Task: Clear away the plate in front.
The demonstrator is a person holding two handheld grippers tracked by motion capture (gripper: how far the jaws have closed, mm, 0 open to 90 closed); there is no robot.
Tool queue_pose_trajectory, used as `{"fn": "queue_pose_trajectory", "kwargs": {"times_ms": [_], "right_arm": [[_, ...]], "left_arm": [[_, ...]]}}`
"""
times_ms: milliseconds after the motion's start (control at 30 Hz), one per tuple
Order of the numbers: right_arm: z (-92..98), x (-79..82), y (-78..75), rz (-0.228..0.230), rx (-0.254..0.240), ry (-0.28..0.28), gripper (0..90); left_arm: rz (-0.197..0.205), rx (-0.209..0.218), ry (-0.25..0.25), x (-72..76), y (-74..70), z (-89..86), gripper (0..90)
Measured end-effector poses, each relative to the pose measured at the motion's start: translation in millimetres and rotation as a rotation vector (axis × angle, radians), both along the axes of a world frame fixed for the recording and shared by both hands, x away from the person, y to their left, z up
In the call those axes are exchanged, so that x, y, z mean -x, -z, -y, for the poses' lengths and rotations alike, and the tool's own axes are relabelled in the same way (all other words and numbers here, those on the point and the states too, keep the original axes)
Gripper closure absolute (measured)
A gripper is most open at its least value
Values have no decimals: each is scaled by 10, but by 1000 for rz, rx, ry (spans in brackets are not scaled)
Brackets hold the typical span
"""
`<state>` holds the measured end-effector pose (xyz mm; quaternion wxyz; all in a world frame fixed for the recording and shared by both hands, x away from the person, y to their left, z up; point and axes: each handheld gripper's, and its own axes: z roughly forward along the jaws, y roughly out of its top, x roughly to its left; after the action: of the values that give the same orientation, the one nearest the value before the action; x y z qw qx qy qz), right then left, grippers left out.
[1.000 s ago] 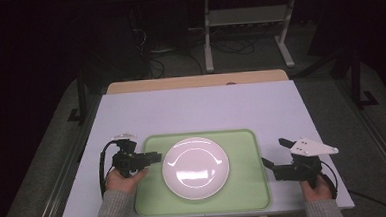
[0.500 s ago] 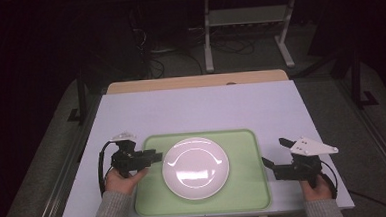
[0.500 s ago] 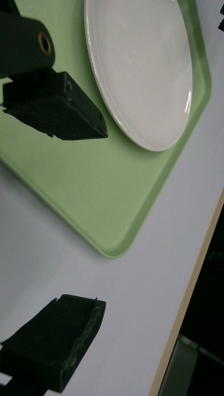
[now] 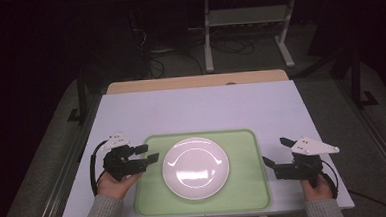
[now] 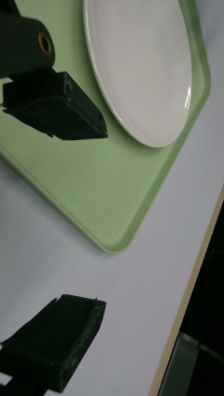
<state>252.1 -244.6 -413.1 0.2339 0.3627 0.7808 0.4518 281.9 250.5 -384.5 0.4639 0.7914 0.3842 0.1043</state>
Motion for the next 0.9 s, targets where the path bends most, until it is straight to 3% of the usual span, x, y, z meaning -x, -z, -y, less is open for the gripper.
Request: {"fn": "queue_pose_trajectory", "kwargs": {"times_ms": [133,267,500,767,900], "right_arm": [[16,-1,0,0,-2,6,134],[23,-5,2,-1,-1,7,135],[22,-7,6,-4,1,8,134],[51,-7,10,-5,0,15,135],[48,-10,16,-11,2,11,135]], "left_arm": [[54,-11,39,65,-17,-16,369],[79,-30,63,127,-8,-51,335],[87,-34,43,203,34,-154,319],[135,-27,19,306,72,-273,265],[153,-46,19,342,98,-283,263]]}}
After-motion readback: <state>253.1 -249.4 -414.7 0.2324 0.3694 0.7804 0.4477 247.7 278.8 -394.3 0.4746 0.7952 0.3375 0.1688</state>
